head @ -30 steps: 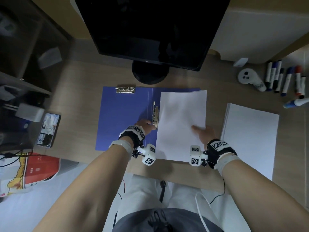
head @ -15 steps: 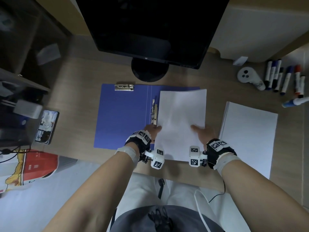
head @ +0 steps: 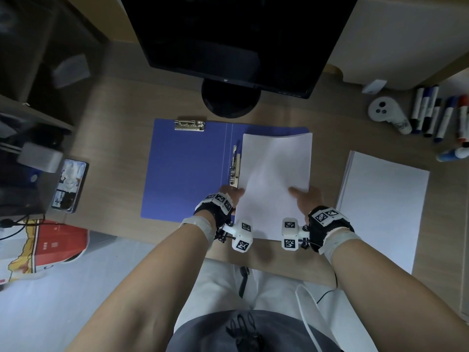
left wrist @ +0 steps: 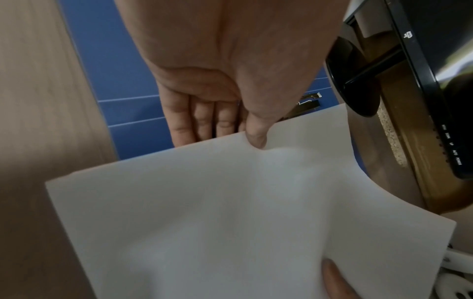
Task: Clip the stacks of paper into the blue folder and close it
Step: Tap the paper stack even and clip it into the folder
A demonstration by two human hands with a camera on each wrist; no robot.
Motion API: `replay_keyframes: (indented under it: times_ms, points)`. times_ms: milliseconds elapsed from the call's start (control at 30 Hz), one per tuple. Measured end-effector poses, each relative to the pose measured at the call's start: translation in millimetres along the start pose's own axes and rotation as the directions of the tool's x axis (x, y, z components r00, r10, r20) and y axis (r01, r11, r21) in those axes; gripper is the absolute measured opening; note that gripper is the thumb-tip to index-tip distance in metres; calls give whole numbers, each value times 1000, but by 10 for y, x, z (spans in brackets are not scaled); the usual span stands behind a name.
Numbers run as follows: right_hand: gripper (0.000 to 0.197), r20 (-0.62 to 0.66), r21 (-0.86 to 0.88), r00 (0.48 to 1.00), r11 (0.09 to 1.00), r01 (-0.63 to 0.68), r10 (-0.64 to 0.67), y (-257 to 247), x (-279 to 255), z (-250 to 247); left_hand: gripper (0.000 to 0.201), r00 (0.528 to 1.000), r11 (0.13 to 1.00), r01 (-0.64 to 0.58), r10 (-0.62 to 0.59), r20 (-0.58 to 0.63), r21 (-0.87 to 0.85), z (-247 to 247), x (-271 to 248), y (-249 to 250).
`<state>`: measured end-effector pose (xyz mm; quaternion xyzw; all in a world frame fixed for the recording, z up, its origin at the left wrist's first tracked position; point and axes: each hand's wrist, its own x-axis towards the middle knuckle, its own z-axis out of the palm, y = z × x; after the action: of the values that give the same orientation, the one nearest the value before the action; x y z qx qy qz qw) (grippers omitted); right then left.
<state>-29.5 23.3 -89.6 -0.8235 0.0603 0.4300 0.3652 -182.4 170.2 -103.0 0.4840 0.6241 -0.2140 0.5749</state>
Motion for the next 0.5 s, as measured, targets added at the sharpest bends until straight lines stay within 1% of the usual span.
replay_keyframes:
  times_ms: [100, 200, 300, 367, 500]
  points:
    - [36, -11, -16, 1000, 1000, -4, 4, 19, 44, 22, 52, 1000, 1000, 14, -14, -22, 7, 0, 5, 29]
    - [37, -14, -25, 1000, 1000, -7, 7, 40, 101, 40, 45, 998, 998, 63, -63, 17, -31, -19, -13, 46]
    - [36, -13, -32, 1000, 999, -9, 8, 61, 142, 54, 47, 999, 999, 40, -40, 6, -20, -31, 18, 28]
    - [38, -15, -24, 1000, 1000, -12, 12, 62, 150, 59, 49, 1000, 999, 17, -18, -7, -51, -36, 44, -1]
    - [38, -4, -26, 1000, 1000, -7, 7, 59, 166, 86, 52, 998, 996, 6, -12, -60, -91, -84, 86, -78]
